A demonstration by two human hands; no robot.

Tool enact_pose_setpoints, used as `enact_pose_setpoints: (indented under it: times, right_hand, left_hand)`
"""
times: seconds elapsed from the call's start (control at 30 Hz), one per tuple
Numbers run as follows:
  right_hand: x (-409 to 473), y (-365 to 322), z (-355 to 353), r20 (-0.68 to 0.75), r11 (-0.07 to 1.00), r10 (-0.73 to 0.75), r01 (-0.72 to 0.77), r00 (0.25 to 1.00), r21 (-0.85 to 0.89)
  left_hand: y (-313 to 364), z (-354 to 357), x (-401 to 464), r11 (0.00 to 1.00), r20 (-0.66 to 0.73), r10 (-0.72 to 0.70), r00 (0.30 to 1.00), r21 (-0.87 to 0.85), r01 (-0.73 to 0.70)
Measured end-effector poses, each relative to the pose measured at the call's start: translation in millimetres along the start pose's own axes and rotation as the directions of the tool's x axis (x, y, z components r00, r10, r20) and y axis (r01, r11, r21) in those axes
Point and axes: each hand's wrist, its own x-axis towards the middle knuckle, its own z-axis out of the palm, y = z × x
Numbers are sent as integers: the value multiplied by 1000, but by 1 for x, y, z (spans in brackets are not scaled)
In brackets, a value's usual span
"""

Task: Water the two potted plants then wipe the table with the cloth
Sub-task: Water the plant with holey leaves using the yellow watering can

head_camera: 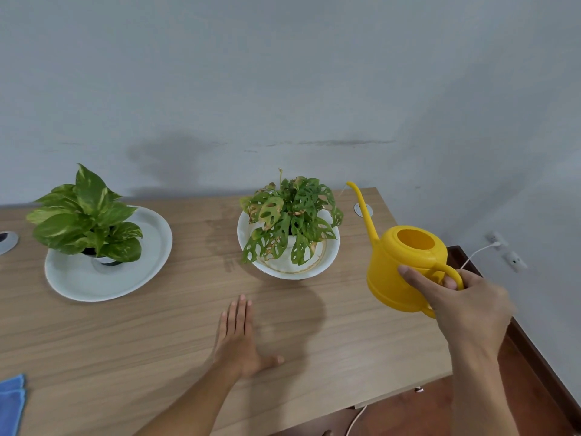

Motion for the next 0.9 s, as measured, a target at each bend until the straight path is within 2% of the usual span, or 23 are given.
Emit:
enact_pose_setpoints:
  times: [0.6, 0.9]
  right_hand:
    - [-14, -11, 7, 34, 997, -13, 10, 999, 75]
    - [-22, -22, 11, 64, 998, -34, 31, 997, 54]
  left_hand:
    - [0, 1, 0, 1000, 10, -11, 1000, 15, 11]
    - [0, 1, 1, 1000, 13, -20, 1000, 1, 20]
